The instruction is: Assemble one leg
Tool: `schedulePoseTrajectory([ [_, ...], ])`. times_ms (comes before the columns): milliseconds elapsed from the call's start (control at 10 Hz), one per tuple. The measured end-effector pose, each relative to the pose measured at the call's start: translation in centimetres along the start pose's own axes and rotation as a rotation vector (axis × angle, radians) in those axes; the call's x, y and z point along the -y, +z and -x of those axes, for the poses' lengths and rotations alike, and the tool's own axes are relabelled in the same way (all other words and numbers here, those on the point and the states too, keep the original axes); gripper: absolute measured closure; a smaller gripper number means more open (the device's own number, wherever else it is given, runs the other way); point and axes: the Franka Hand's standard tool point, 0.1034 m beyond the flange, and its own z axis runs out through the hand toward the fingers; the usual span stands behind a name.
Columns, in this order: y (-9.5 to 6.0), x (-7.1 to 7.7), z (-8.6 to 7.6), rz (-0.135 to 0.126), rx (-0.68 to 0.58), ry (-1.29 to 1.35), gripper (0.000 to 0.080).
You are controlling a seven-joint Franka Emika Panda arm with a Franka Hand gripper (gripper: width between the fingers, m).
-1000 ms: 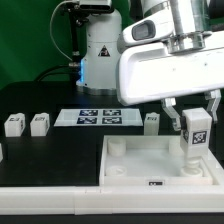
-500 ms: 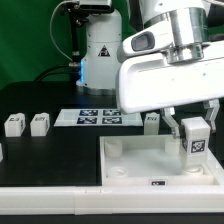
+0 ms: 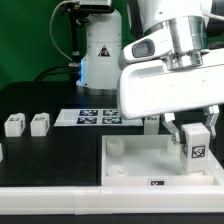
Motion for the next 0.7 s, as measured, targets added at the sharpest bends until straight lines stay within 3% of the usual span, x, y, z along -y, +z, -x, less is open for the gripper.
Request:
schedulePoseTrajectory([
  [300, -0.04, 0.0, 0.17, 0.004, -0.016, -0.004, 0.0506],
  [500, -0.03, 0.0, 0.18, 0.004, -0.016, -0.004, 0.0263],
  [600, -0.09, 0.02, 0.14, 0.003, -0.016, -0.005, 0.0182],
  [700, -0.72, 0.2, -0.11, 0.001, -0.009, -0.008, 0.0182],
])
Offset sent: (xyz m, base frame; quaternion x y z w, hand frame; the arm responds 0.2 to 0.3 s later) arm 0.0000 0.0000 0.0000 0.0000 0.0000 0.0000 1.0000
